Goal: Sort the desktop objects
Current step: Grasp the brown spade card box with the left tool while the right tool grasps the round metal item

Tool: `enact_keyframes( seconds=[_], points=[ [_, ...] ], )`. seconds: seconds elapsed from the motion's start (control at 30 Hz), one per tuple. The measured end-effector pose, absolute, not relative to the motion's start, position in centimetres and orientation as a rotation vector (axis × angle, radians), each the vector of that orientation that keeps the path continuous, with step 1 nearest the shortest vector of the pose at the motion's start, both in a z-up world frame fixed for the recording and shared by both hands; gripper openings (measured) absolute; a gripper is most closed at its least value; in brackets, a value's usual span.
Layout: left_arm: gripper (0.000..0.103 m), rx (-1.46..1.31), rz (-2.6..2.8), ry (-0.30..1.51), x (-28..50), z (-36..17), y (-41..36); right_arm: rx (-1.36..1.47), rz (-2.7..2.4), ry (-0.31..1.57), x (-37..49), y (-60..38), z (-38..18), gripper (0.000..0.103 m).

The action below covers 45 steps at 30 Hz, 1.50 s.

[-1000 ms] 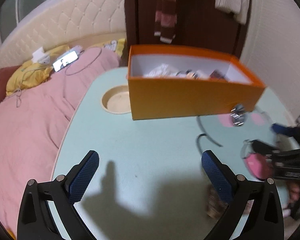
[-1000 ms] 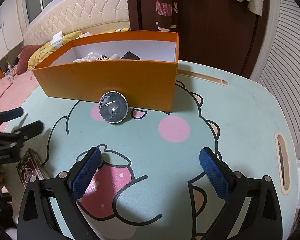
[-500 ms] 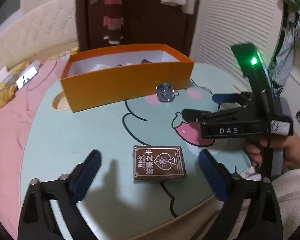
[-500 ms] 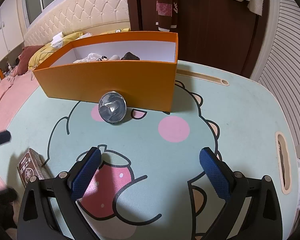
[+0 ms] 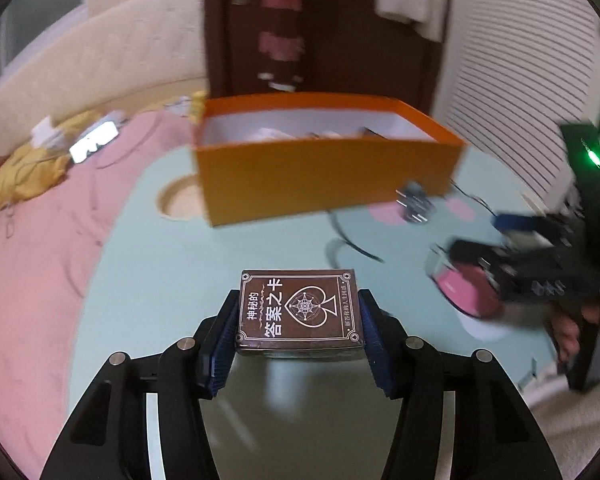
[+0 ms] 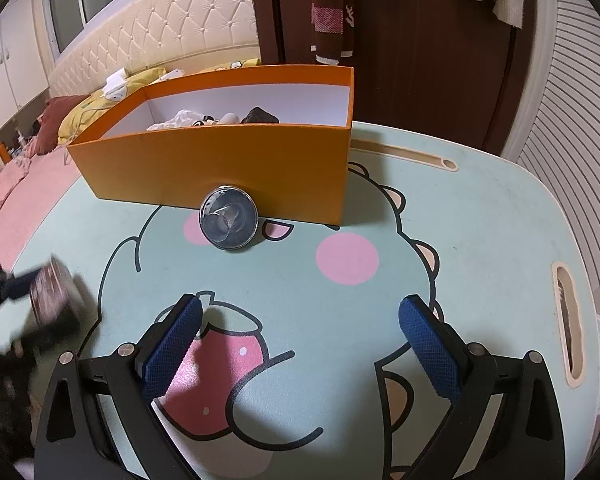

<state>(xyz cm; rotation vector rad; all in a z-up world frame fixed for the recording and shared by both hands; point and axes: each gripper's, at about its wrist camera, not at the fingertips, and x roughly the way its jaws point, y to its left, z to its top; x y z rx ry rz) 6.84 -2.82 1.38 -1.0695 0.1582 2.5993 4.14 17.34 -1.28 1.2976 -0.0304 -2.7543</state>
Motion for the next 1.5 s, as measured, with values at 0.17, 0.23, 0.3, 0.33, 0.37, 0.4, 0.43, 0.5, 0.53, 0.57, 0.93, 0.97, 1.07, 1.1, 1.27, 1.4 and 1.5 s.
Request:
enact_keyframes(
  seconds=[0.17, 0.23, 0.3, 0.33, 0.37, 0.4, 0.43, 0.5, 0.53, 0.57, 0.93, 0.97, 1.07, 1.1, 1.27, 1.4, 1.5],
  points=[
    [0.055, -1.125, 2.658, 0.126, 5.8, 0.9, -4.5, 1.294, -2.733, -0.071, 3.7, 17.3, -0.9, 0.099],
    [0.055, -1.141, 2.665, 0.093, 5.7, 0.6, -5.0, 1.297, -2.719, -0.083, 3.2, 16.9, -0.8, 0.099],
    [0.055, -1.139, 2.666, 0.096, 6.0, 0.6, -5.2, 1.297, -2.713, -0.071, 2.7, 16.4, -0.7, 0.099],
    [0.055, -1.139, 2.670, 0.103, 6.0, 0.6, -5.1, 1.295, -2.712, -0.061, 2.5, 16.1, -0.6, 0.099],
    [0.055, -1.137, 2.678, 0.114, 5.8, 0.5, -5.0, 1.298, -2.708, -0.052, 2.2, 15.8, -0.6, 0.099],
    [0.055, -1.135, 2.686, 0.137, 5.4, 0.5, -4.9, 1.301, -2.702, -0.044, 1.9, 15.5, -0.6, 0.099],
    [0.055, -1.132, 2.691, 0.157, 5.5, 0.4, -4.7, 1.305, -2.697, -0.036, 1.6, 15.1, -0.6, 0.099],
    [0.055, -1.129, 2.693, 0.149, 5.0, 0.6, -5.1, 1.307, -2.700, -0.013, 1.2, 14.4, -0.6, 0.099],
    [0.055, -1.127, 2.692, 0.148, 4.9, 0.6, -5.1, 1.312, -2.702, 0.007, 0.9, 14.0, -0.6, 0.099],
    [0.055, -1.126, 2.694, 0.149, 4.7, 0.6, -5.3, 1.325, -2.698, 0.021, 0.7, 13.7, -0.7, 0.099],
    [0.055, -1.122, 2.695, 0.147, 3.6, 0.6, -6.0, 1.365, -2.719, 0.093, -1.2, 12.8, -0.7, 0.077],
    [0.055, -1.122, 2.695, 0.147, 3.6, 0.6, -6.0, 1.352, -2.725, 0.080, -1.1, 13.0, -0.6, 0.070],
    [0.055, -1.119, 2.697, 0.148, 3.6, 0.5, -6.0, 1.326, -2.729, 0.076, -0.6, 13.2, -0.4, 0.038],
    [0.055, -1.118, 2.698, 0.148, 3.6, 0.5, -6.0, 1.321, -2.721, 0.068, -0.4, 13.3, -0.3, 0.038],
    [0.055, -1.126, 2.700, 0.145, 3.5, 0.7, -6.1, 1.290, -2.711, 0.005, 1.1, 13.7, -0.3, 0.038],
    [0.055, -1.140, 2.694, 0.139, 3.4, 0.9, -6.1, 1.290, -2.690, -0.029, 2.2, 14.0, -0.3, 0.038],
    [0.055, -1.153, 2.684, 0.125, 3.4, 1.2, -6.2, 1.273, -2.696, -0.031, 2.6, 14.2, 0.0, 0.038]
  ],
)
